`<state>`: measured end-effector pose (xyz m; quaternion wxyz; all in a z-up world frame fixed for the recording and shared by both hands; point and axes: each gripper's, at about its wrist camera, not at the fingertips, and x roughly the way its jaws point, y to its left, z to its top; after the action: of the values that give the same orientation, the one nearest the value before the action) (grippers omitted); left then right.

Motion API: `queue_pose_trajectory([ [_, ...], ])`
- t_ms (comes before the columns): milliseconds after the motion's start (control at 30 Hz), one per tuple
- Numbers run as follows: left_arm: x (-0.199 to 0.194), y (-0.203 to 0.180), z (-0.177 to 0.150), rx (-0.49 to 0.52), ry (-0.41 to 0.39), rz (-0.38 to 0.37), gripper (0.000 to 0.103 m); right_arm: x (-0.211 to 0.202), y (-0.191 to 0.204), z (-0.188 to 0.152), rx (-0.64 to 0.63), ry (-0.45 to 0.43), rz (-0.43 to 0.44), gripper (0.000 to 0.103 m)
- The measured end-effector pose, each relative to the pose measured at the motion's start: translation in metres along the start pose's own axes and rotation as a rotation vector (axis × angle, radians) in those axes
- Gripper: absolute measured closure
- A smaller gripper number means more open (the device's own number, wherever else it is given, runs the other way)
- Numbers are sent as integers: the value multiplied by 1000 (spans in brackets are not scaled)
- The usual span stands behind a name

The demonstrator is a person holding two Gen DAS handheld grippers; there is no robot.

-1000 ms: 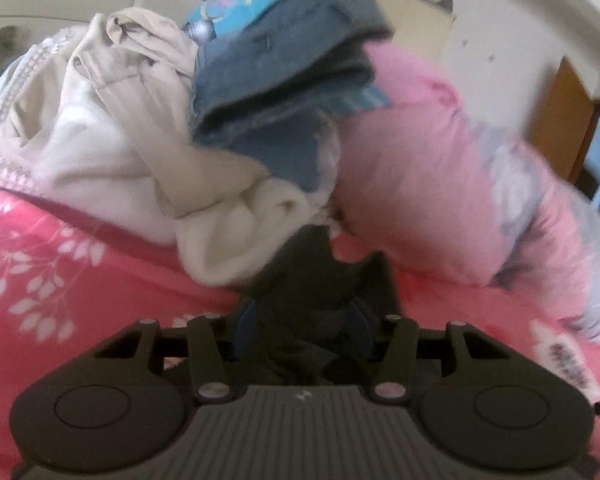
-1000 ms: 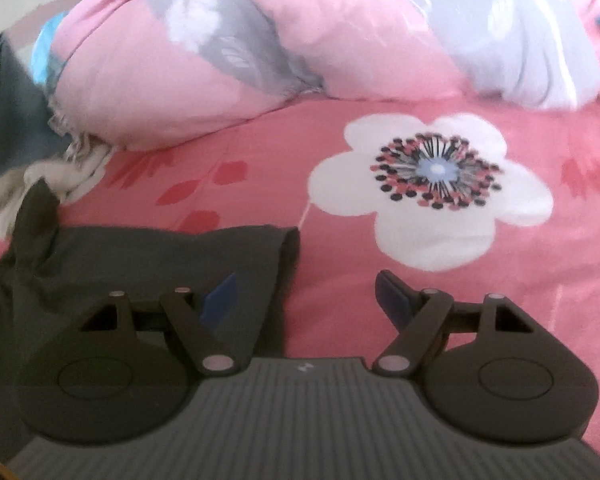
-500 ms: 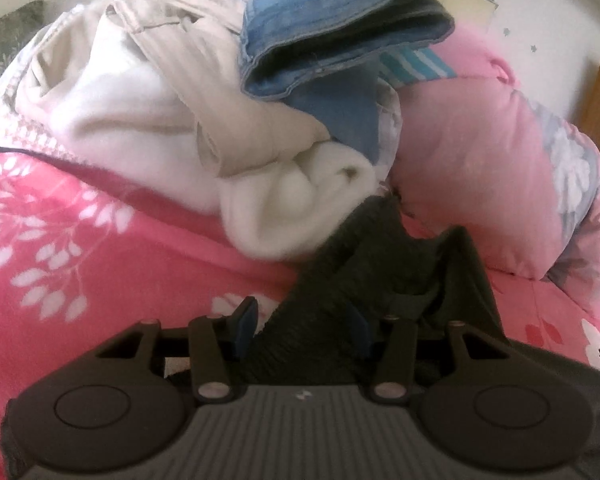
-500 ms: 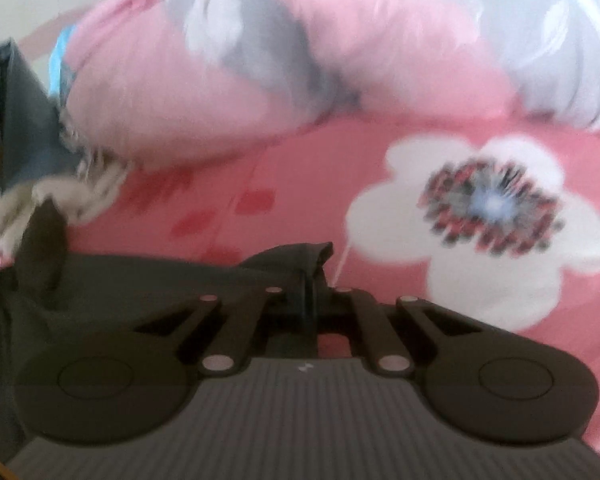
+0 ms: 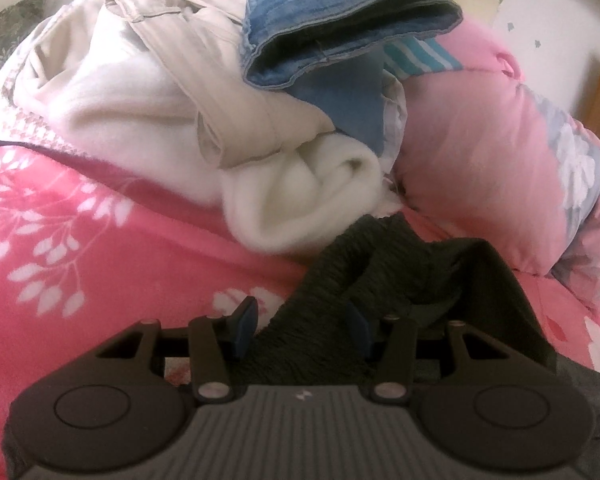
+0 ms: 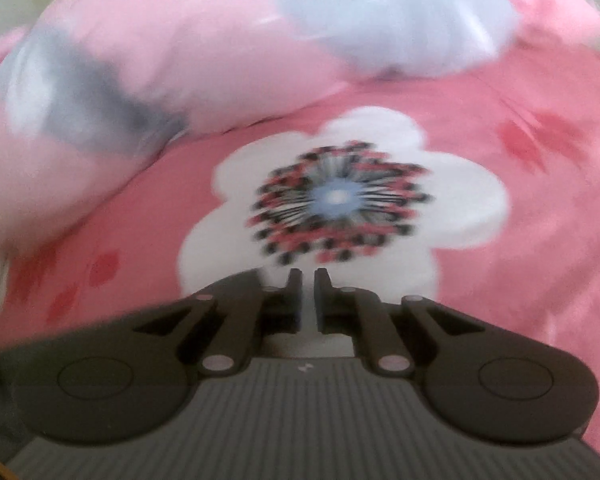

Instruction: Fold clothes

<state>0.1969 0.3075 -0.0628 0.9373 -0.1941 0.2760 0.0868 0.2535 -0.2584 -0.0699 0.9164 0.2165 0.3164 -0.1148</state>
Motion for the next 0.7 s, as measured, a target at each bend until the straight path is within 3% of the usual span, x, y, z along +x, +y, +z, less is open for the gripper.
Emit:
queue_pose_trajectory([
  [67, 0, 2, 0, -7, 0, -5, 54, -20, -4, 3, 25, -54, 5, 76],
  [167, 0, 3, 1, -16, 0, -3, 54, -47, -2, 6, 27, -119, 31, 72],
  [233, 0, 4, 2, -23, -1, -2, 54, -58, 33, 4, -93, -102, 129, 64],
  [267, -1, 5, 2, -27, -2, 0, 53, -60, 54, 1, -163, -83, 187, 56],
  [400, -1, 8, 3, -40, -19, 25, 53, -56, 161, -30, -516, 71, 469, 43],
  [500, 0, 11, 5, -52, -17, 36, 53, -45, 228, -67, -758, 142, 551, 43],
  [633, 5, 14, 6, -63, -11, 40, 53, -24, 281, -100, -928, 196, 572, 44],
  [667, 5, 14, 7, -67, -11, 39, 53, -19, 285, -99, -927, 199, 557, 46],
  [700, 6, 15, 7, -70, -9, 37, 53, -14, 288, -98, -926, 202, 542, 61],
])
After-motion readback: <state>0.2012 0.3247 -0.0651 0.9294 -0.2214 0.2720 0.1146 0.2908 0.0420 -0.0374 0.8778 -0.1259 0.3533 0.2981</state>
